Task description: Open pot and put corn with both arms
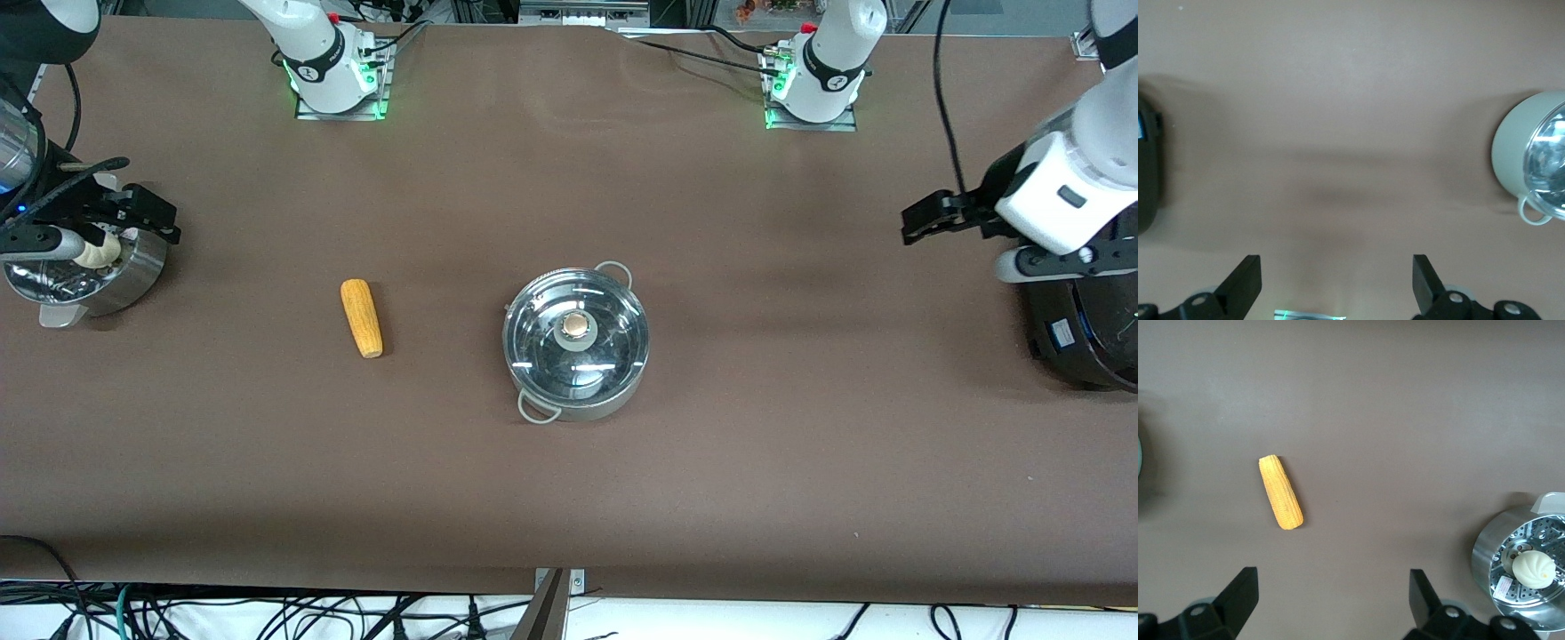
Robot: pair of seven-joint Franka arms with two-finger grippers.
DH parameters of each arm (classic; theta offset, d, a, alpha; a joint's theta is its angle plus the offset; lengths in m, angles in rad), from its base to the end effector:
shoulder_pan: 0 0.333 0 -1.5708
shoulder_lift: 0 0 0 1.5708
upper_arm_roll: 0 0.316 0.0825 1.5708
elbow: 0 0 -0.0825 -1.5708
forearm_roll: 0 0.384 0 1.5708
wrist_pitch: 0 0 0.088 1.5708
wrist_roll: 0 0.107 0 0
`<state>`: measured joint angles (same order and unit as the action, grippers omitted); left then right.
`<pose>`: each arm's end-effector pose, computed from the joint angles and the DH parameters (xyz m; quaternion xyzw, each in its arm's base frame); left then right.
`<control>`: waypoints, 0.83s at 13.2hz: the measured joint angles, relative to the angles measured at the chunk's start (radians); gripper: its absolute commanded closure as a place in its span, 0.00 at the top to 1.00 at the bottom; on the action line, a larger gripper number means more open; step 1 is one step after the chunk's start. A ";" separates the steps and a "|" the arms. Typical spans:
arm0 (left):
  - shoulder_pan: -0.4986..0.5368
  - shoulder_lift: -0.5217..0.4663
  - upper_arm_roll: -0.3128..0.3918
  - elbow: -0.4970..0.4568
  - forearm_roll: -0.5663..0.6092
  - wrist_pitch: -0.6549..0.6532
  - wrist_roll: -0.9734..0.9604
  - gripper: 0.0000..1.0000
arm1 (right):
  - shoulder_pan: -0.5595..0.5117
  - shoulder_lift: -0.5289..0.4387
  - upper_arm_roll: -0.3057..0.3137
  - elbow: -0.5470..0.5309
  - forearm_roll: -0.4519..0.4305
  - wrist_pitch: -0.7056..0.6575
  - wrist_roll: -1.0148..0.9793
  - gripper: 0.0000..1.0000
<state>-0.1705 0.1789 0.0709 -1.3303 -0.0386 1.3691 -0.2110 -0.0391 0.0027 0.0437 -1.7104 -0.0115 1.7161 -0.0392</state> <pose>0.5839 -0.0674 0.6173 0.9961 0.0529 -0.0709 0.0019 0.5635 0.0015 0.5693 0.9997 0.0227 0.0014 0.0057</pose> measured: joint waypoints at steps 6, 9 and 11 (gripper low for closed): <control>0.017 -0.118 -0.005 -0.226 0.029 0.138 0.009 1.00 | 0.000 0.000 0.000 0.001 0.000 0.001 0.000 1.00; 0.019 -0.153 -0.008 -0.270 0.029 0.154 0.009 1.00 | 0.000 0.000 0.000 0.009 0.000 0.000 0.000 1.00; 0.025 -0.158 -0.010 -0.274 0.029 0.157 0.009 1.00 | 0.000 0.000 0.000 0.012 0.000 0.000 0.000 1.00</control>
<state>-0.1458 0.0212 0.0610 -1.6039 -0.0096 1.5260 -0.2016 -0.0391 0.0027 0.0436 -1.6986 -0.0115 1.7166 -0.0390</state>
